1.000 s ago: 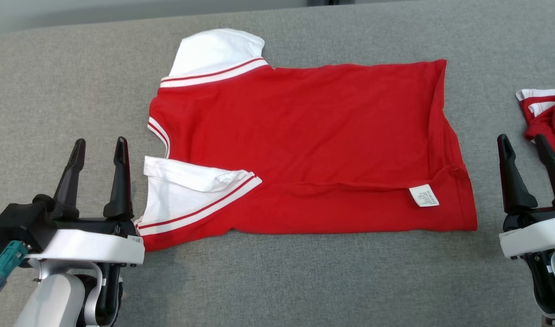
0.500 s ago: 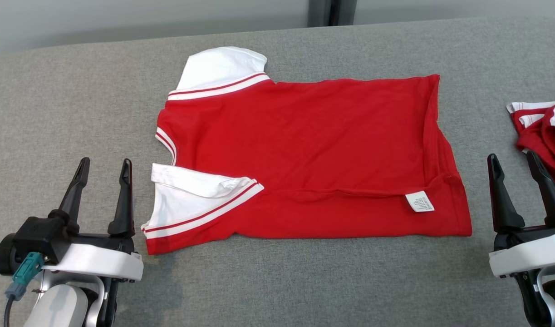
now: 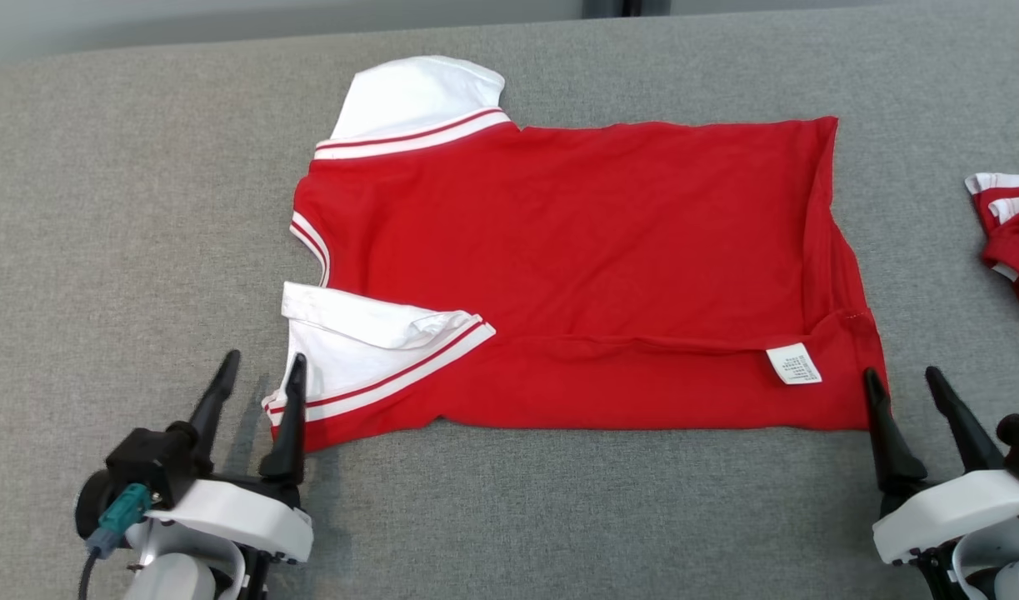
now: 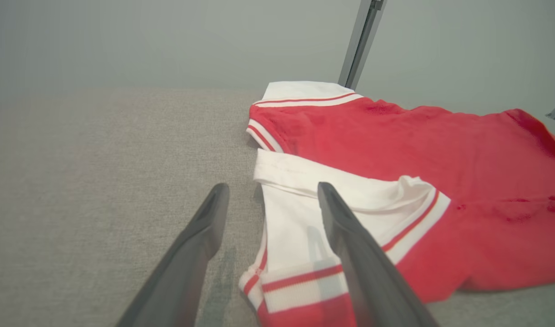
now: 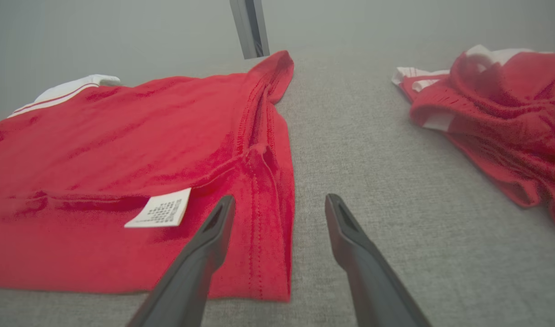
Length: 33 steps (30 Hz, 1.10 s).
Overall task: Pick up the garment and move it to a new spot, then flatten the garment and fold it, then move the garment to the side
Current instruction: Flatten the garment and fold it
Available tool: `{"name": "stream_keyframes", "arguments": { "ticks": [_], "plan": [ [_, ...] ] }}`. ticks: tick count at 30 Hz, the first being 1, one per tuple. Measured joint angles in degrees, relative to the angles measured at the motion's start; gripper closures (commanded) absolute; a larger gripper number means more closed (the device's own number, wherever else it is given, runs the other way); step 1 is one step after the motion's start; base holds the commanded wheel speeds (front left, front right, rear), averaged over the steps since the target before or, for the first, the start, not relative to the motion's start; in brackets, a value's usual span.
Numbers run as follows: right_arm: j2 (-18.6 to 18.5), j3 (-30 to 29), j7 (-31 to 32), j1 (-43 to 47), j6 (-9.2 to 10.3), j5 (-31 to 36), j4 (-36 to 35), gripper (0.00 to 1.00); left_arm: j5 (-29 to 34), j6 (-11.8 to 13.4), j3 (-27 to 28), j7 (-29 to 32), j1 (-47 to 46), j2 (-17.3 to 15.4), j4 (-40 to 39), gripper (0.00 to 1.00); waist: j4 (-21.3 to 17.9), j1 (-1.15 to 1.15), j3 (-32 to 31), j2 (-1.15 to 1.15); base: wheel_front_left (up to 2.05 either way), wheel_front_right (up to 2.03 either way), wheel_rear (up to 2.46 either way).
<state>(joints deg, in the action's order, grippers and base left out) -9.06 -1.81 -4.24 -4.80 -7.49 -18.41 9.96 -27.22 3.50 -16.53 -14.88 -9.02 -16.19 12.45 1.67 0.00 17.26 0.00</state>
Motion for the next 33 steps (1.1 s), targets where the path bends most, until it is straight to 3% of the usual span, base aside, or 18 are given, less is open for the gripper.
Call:
{"name": "stream_keyframes", "arguments": {
  "ticks": [15, 16, 17, 18, 27, 33],
  "plan": [
    [-0.74, 4.16, 0.05, -5.21, 0.0, -3.19, 10.55, 0.0, -3.9, -3.98, -1.11, 2.55, -0.91, 3.64, 9.06, 0.0, -0.03, 0.0, 2.55, 0.0, 0.0, 0.0, 0.0],
    [-0.83, 4.46, 0.36, -5.49, 0.0, -3.55, 10.93, 0.53, -4.23, -4.02, -1.1, 3.12, -1.12, 3.7, 9.22, 0.04, -0.14, 0.0, 2.55, 0.0, 0.0, 0.0, 0.0],
    [-1.0, 4.69, 0.52, -5.73, 0.0, -3.93, 11.22, 0.69, -4.79, -4.11, -1.03, 3.54, -1.19, 3.8, 9.35, 0.62, -0.21, 0.0, 2.56, 0.0, 0.0, 0.0, 0.0],
    [-1.14, 4.87, 0.54, -5.97, 0.0, -4.2, 11.4, 0.97, -5.5, -4.56, -1.01, 4.53, -1.31, 3.96, 9.46, 1.0, -0.28, 0.0, 2.57, 0.0, 0.0, 0.0, 0.0],
    [-2.4, 6.87, 3.04, -4.87, -0.01, -8.81, 8.26, 1.0, -10.72, -6.27, -0.15, 10.39, 0.05, 3.44, 5.0, 1.0, -0.4, 0.0, 2.23, 0.0, 0.0, 0.0, 0.0],
    [-3.49, 3.39, 5.83, 1.97, -0.01, -10.53, 0.49, 1.0, -11.25, -3.49, 0.59, 14.29, 6.0, 0.51, -4.04, 1.0, 0.08, 0.0, 1.12, 0.0, 0.0, 0.0, 0.0]
  ]
}}
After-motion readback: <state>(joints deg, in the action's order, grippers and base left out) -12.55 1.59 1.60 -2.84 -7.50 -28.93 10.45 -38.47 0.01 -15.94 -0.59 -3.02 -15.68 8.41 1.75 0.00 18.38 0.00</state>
